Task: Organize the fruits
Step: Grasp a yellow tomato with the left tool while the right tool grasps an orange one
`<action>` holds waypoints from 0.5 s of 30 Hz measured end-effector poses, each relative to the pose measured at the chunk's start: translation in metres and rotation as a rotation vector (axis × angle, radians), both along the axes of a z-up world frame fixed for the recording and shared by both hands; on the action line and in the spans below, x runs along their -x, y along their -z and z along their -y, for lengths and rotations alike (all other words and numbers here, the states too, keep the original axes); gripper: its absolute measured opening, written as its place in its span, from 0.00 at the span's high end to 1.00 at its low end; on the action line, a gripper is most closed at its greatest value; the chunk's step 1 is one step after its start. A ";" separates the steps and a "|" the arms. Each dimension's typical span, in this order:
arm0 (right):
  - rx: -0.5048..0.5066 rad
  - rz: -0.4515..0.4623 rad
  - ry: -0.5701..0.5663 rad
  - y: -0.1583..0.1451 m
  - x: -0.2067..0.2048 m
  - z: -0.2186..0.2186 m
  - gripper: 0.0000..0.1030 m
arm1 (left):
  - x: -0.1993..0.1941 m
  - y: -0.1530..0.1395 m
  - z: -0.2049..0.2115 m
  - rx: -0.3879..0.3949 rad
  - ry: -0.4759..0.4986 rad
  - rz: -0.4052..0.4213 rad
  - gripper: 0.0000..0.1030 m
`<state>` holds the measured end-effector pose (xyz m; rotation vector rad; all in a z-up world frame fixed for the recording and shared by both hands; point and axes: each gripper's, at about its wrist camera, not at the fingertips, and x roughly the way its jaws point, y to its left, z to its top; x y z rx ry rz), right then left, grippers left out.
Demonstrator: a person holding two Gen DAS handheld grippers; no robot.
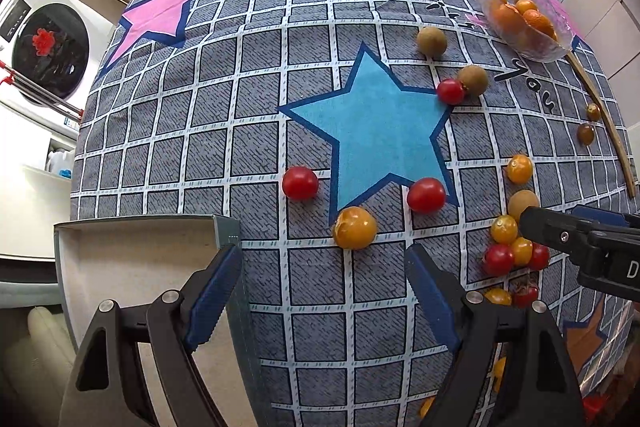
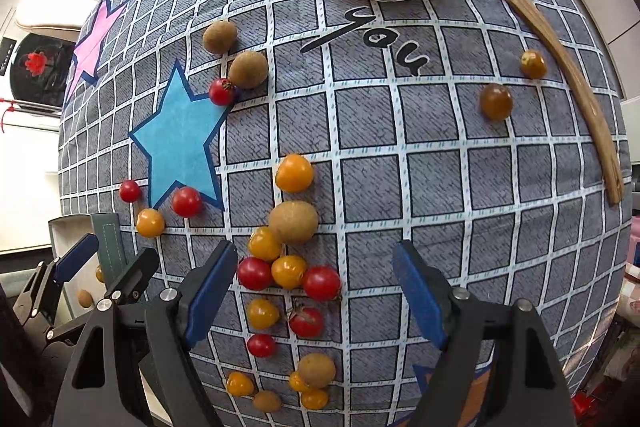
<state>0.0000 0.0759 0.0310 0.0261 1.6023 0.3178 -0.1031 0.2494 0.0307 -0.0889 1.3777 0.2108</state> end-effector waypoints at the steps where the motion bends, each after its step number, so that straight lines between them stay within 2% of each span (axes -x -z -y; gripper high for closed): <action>1: 0.005 0.001 -0.007 0.002 -0.002 -0.002 0.20 | -0.002 0.003 0.000 -0.006 -0.001 0.000 0.18; 7: 0.033 0.013 -0.018 0.016 -0.010 -0.008 0.30 | -0.009 0.016 0.003 -0.031 0.009 -0.002 0.18; 13: 0.054 0.073 -0.068 0.013 -0.013 -0.023 0.40 | -0.013 0.023 0.004 -0.017 0.002 0.006 0.18; 14: 0.063 0.080 -0.078 0.012 -0.013 -0.027 0.44 | -0.012 0.023 0.005 -0.017 -0.001 0.006 0.18; 15: 0.068 0.086 -0.085 0.012 -0.013 -0.030 0.49 | -0.012 0.023 0.005 -0.011 -0.002 0.010 0.24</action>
